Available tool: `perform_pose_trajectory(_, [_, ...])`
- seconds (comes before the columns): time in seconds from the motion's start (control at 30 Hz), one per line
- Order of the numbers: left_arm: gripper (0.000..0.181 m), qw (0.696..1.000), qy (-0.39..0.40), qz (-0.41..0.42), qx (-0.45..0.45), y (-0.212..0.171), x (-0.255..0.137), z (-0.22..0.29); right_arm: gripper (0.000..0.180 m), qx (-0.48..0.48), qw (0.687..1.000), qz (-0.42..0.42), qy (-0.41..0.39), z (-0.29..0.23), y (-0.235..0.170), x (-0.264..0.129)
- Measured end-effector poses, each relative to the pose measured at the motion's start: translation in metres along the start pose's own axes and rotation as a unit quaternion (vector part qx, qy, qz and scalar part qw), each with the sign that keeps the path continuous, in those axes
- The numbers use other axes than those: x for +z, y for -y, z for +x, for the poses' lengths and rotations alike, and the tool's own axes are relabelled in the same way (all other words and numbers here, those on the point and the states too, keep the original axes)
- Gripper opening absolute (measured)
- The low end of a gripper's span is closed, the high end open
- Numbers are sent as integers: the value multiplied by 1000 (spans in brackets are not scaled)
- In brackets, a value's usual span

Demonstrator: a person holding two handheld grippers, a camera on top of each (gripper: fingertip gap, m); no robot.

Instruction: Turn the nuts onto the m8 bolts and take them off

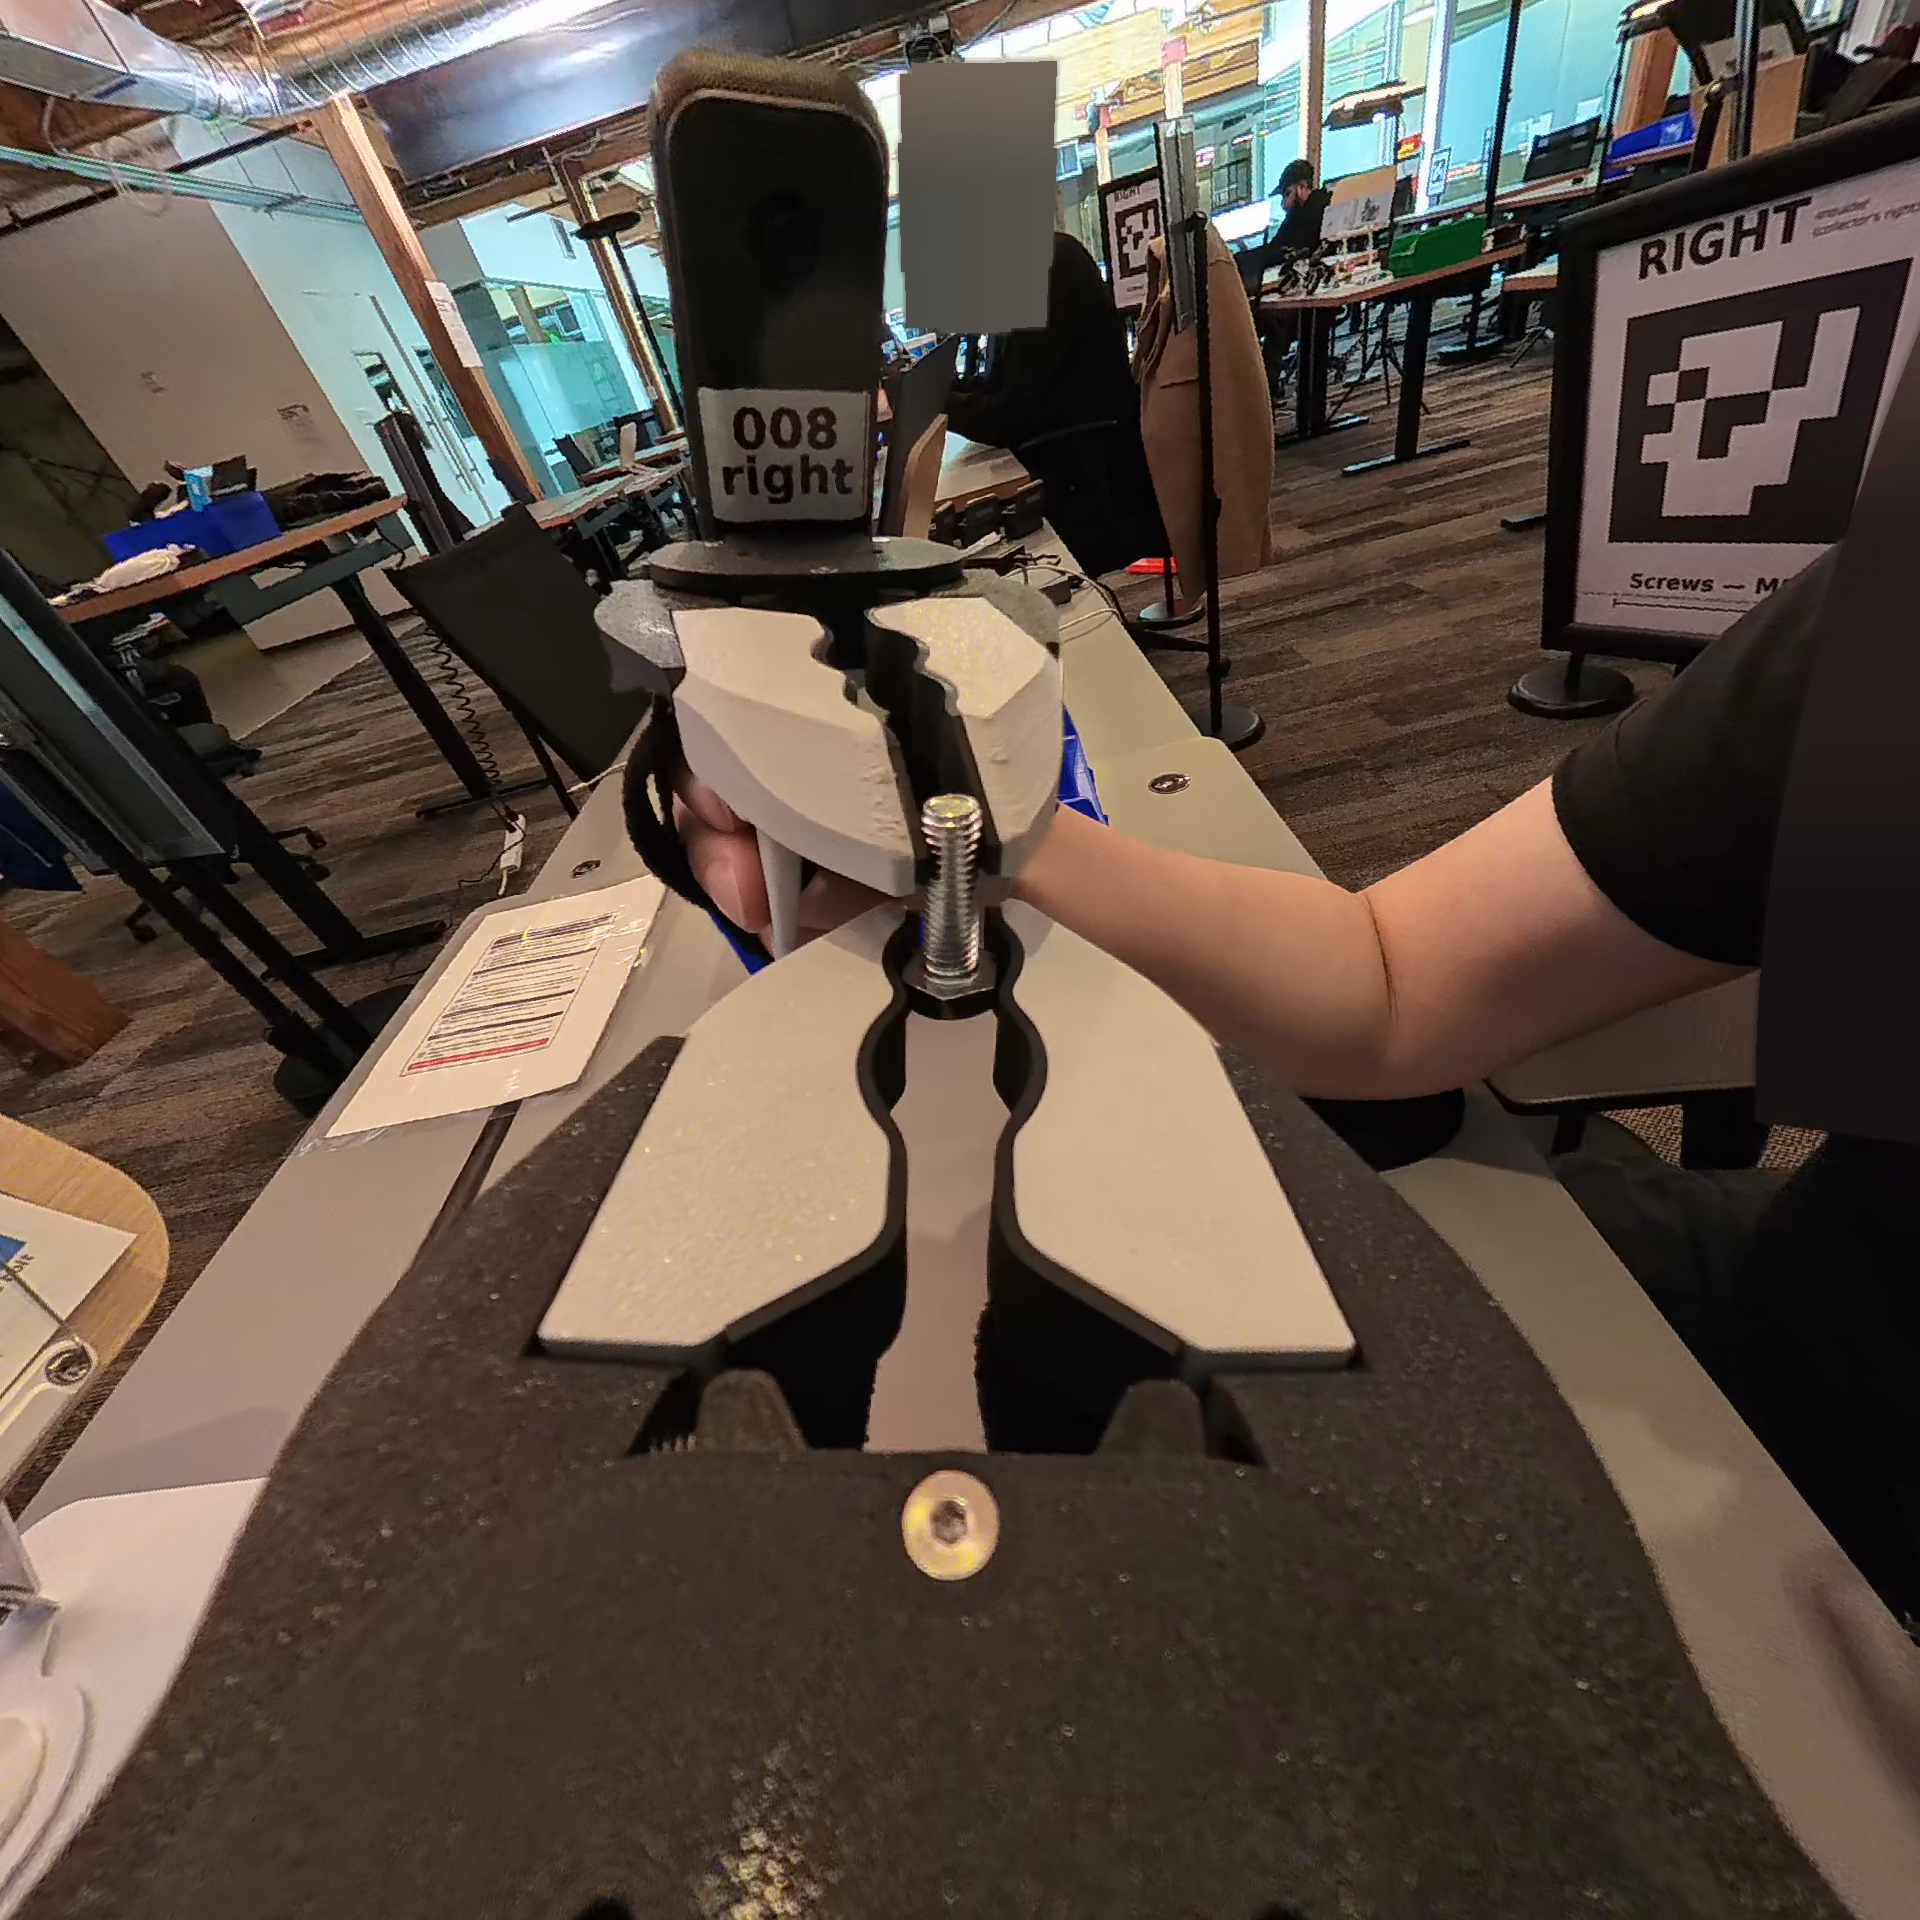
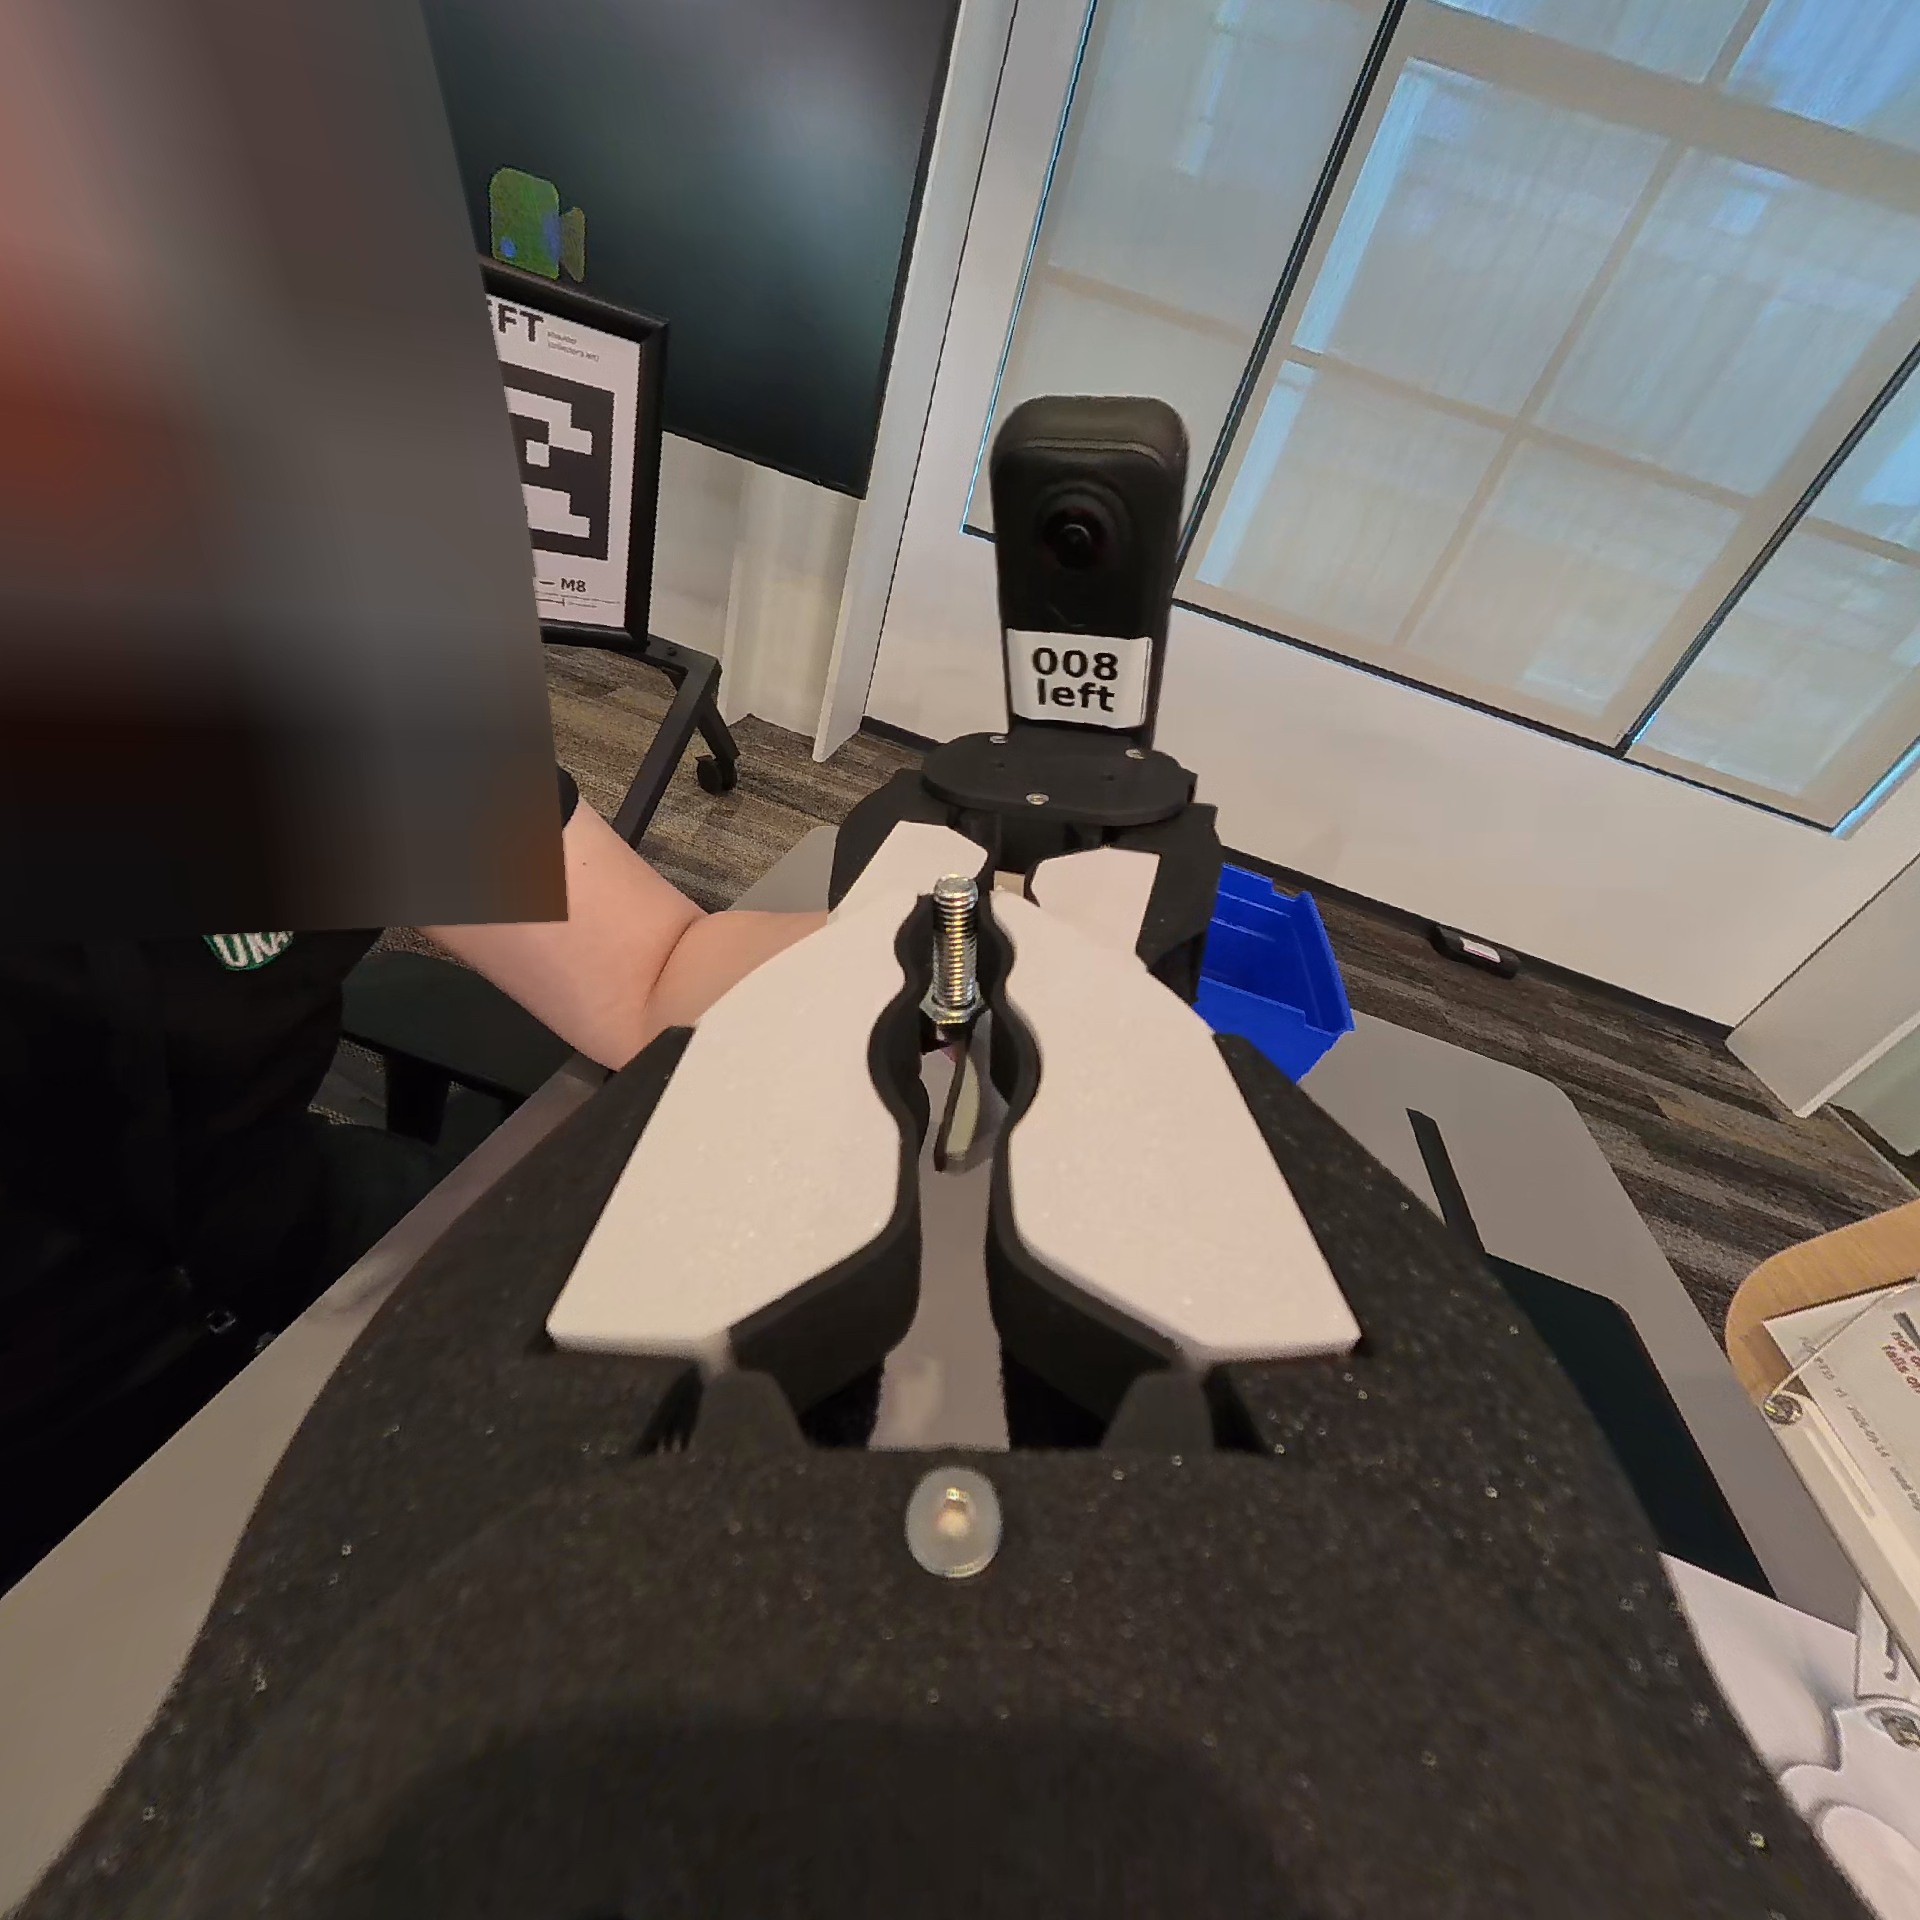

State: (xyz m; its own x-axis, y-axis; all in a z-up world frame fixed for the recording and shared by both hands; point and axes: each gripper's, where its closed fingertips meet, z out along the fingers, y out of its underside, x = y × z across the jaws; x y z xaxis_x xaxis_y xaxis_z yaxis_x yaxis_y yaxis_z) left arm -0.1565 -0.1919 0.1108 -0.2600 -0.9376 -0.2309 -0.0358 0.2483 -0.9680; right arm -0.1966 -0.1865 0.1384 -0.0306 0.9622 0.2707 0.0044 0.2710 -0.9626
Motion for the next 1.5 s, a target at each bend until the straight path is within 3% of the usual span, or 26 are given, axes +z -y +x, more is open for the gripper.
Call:
perform_pose_trajectory(0.5, [11,1000,10,-20,-3,-7,2,-5,8,-3,1000,-12,-9,3,-6,-2])
perform_pose_trajectory(0.63, [11,999,22,-40,0,-16,3,-10,20,-5,1000,-2,-27,7,-2,-3])
perform_pose_trajectory(0.73, [11,998,33,-47,-3,-21,2,-17,21,-12,999,-1,-34,7,0,-5])
perform_pose_trajectory(0.93, [11,990,120,-78,-8,-38,-29,-58,20,-22,995,-27,-89,21,-4,-23])
perform_pose_trajectory(1.13, [11,954,277,-109,-19,-53,-96,-113,16,28,970,-209,-122,39,-75,-24])
perform_pose_trajectory(1.27, [11,928,349,-129,-23,-59,-136,-131,11,92,904,-383,-165,59,-153,-14])
perform_pose_trajectory(1.43, [11,898,419,-125,-48,-65,-179,-148,3,261,855,-424,-147,53,-220,29])
perform_pose_trajectory(1.5, [11,887,443,-118,-55,-65,-195,-152,2,286,821,-472,-144,44,-248,34])
